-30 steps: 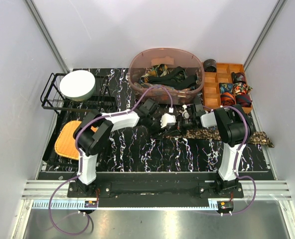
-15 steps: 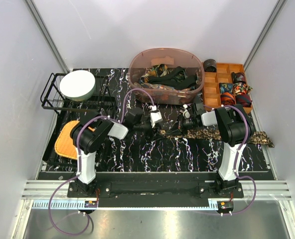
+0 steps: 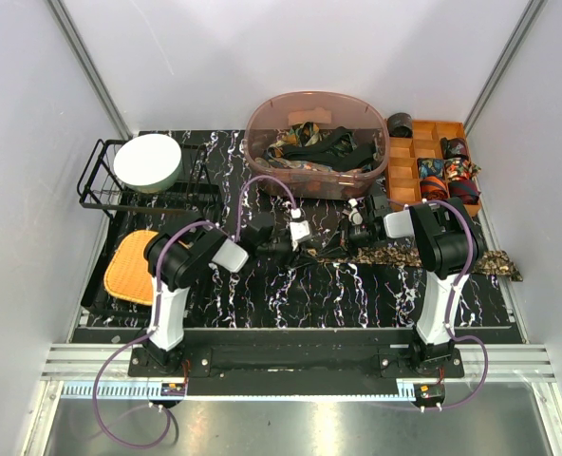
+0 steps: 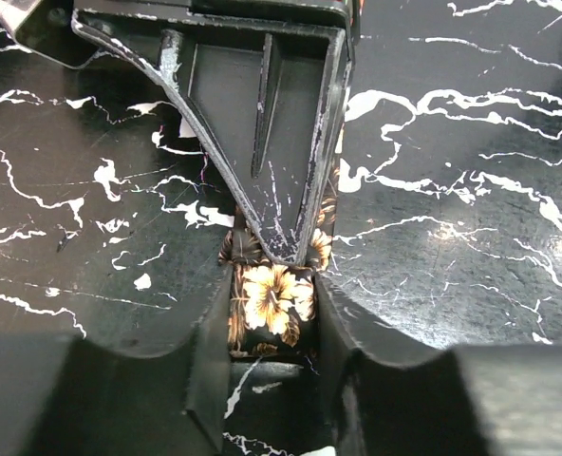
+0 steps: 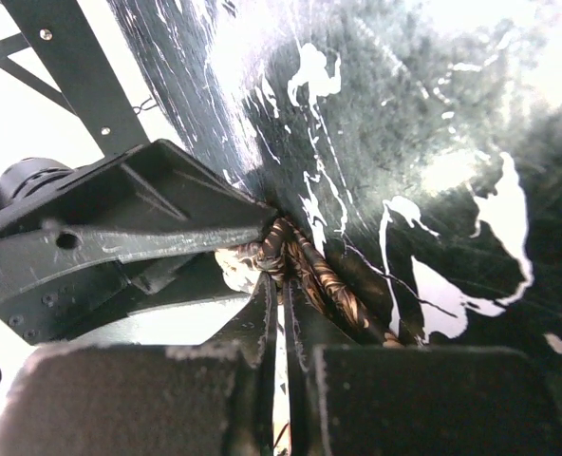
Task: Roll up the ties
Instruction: Roll the tie at the center of the board.
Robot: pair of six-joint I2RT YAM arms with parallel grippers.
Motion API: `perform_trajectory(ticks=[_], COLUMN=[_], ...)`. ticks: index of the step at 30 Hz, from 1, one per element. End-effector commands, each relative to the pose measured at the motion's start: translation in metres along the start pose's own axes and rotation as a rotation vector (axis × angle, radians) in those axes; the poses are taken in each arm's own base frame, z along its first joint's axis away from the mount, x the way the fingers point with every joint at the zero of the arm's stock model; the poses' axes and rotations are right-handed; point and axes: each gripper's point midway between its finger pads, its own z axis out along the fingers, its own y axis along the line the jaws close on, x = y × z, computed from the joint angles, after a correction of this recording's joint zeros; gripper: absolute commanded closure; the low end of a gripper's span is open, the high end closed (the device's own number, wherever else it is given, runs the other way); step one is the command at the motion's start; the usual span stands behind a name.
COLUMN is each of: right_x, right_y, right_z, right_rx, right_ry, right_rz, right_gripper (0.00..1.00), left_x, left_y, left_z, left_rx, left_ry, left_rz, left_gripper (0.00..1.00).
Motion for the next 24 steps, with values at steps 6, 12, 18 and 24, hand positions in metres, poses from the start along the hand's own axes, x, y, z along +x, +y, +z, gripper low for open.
perform_trajectory(ticks=[6,12,18,24], right_x=[0.005,0.003,0.002,0.002], right_y=[-0.019,0.015,0.022,0.039], right_z=[-0.006,-0.032,-0.031,-0.016], right_rx=[0.090,-0.003,-0.043,-0.098], right_ry=[-0.035,-0.054,-0.049,-0.038], right_rz=[0.060,-0.004,-0.019,-0.049], right_gripper=[0.89,0.69,0.62,0.63], left_x=[0.033,0.043,0.041,0.042], left_y=[-0.004,-0.008,-0.014,-0.022], left_z=[-0.025,-0.042,-0.047,-0.043], left_rx=[0.025,0.063,0.105,0.136], left_ry=[0.382,0.542,0.648,0.718], left_rz=[-0.032,-0.019,0.022,0.047], left_gripper=[0.83,0.88,0.89,0.89])
